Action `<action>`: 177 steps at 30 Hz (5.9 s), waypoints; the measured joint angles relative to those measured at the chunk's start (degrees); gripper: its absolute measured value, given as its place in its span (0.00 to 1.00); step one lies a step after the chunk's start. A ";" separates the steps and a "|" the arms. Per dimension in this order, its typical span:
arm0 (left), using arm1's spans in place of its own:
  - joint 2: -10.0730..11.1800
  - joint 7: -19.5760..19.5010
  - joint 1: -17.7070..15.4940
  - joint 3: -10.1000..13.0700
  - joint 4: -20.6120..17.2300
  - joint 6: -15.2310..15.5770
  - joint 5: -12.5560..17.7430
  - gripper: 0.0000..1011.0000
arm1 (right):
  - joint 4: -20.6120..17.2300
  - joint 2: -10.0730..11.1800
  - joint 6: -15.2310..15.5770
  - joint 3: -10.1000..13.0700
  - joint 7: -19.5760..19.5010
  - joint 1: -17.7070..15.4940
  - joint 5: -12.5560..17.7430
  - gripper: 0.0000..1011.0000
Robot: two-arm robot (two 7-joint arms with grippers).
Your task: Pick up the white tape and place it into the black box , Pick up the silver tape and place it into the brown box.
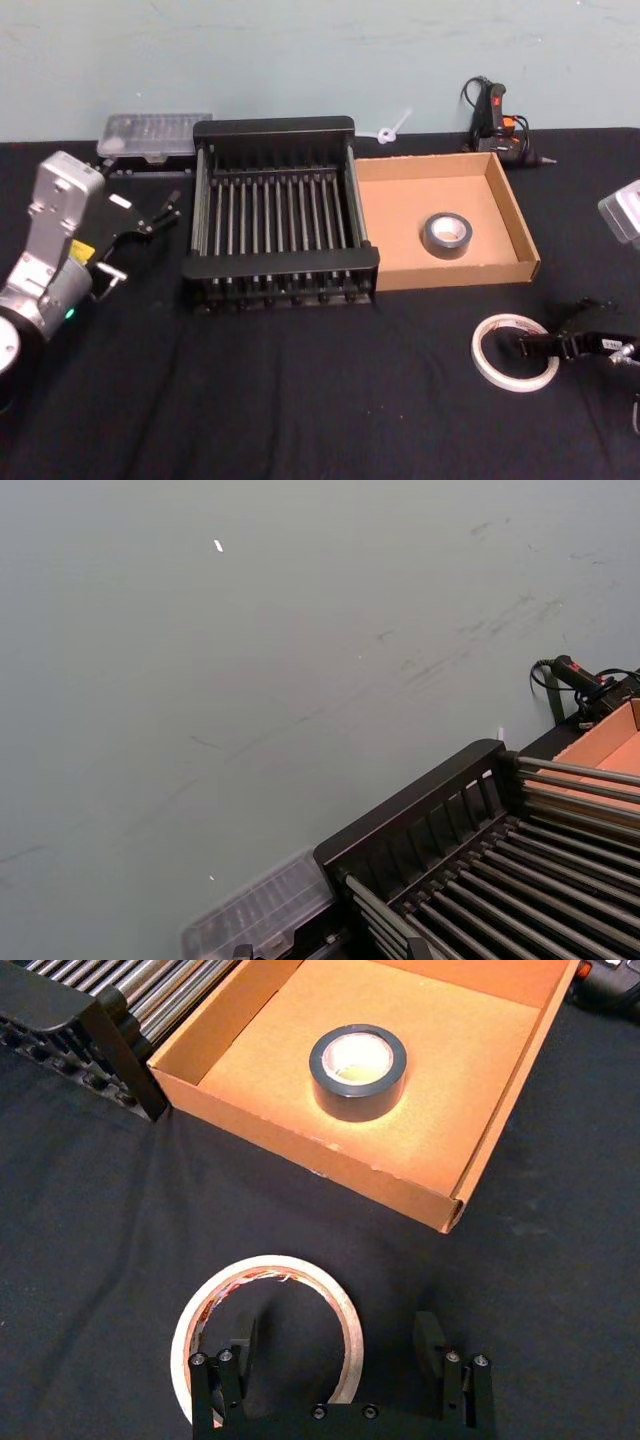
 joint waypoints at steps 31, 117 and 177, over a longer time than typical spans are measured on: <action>0.00 0.00 0.00 0.00 0.00 0.00 0.00 0.99 | 1.67 0.47 0.44 -2.47 -0.17 1.61 2.29 0.99; 0.00 0.00 0.00 0.00 0.00 0.00 0.00 0.99 | 2.31 1.13 -0.29 -4.30 -0.44 2.62 3.49 0.52; 0.00 0.00 0.00 0.00 0.00 0.00 0.00 0.99 | -0.72 2.09 -4.12 -2.93 -0.26 2.35 5.45 0.08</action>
